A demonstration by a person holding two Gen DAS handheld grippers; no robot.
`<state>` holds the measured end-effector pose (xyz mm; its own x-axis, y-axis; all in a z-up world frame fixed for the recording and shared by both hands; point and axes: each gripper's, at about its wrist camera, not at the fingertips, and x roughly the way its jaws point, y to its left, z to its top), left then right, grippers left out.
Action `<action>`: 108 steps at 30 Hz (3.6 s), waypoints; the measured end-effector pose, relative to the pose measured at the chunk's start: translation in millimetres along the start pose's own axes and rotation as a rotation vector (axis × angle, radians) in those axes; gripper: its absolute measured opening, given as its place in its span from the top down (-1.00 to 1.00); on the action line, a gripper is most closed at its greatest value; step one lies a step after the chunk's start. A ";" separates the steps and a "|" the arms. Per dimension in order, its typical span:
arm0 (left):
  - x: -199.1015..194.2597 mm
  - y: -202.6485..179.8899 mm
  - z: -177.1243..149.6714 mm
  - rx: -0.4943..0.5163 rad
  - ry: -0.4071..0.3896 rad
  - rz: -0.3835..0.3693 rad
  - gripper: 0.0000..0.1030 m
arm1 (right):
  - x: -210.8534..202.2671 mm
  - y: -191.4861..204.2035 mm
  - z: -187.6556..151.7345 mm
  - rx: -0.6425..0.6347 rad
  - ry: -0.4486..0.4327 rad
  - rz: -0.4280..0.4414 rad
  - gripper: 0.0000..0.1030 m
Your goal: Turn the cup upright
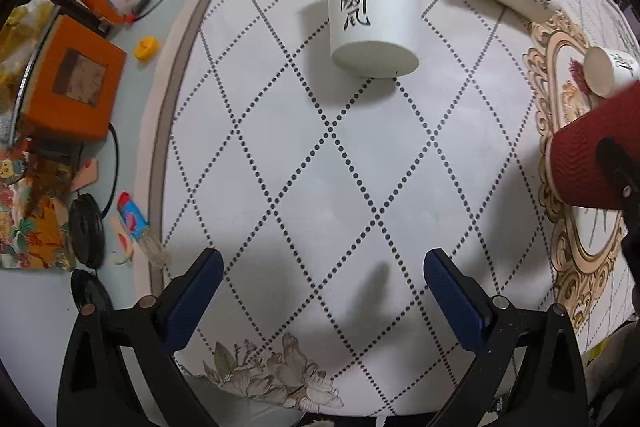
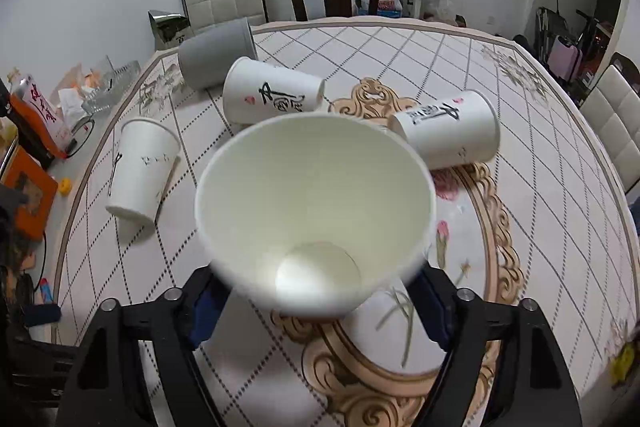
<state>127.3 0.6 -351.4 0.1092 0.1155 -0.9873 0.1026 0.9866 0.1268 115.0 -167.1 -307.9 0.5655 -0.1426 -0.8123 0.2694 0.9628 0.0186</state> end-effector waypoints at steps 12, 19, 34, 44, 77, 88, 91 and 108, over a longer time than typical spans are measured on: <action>-102.5 15.9 -41.1 -0.005 -0.186 -0.007 -0.99 | -104.8 -23.0 -8.9 -0.003 -0.002 -0.108 -1.00; -195.3 13.9 -71.7 -0.008 -0.347 -0.029 -0.99 | -217.7 -41.5 3.9 -0.037 -0.106 -0.145 -1.00; -334.5 12.7 -150.8 -0.057 -0.615 -0.044 -1.00 | -383.4 -65.8 -6.6 -0.056 -0.227 -0.087 -1.00; -348.2 13.7 -169.9 -0.086 -0.632 -0.044 -1.00 | -416.6 -69.8 -13.0 -0.076 -0.248 -0.080 -1.00; -346.6 19.3 -189.8 -0.077 -0.592 -0.034 -1.00 | -408.0 -69.8 -25.5 -0.084 -0.165 -0.034 -1.00; -343.0 25.0 -195.1 -0.082 -0.586 -0.037 -1.00 | -412.8 -62.9 -31.6 -0.092 -0.163 -0.029 -1.00; -341.8 26.6 -198.6 -0.084 -0.586 -0.035 -1.00 | -413.6 -62.5 -32.5 -0.092 -0.165 -0.028 -1.00; -340.6 31.6 -211.3 -0.096 -0.580 -0.028 -1.00 | -417.3 -56.5 -39.6 -0.094 -0.156 -0.022 -1.00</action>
<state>-115.6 16.8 -31.3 0.6334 0.0344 -0.7730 0.0260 0.9975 0.0657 -167.1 -152.9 7.0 0.6762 -0.1907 -0.7116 0.2135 0.9752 -0.0584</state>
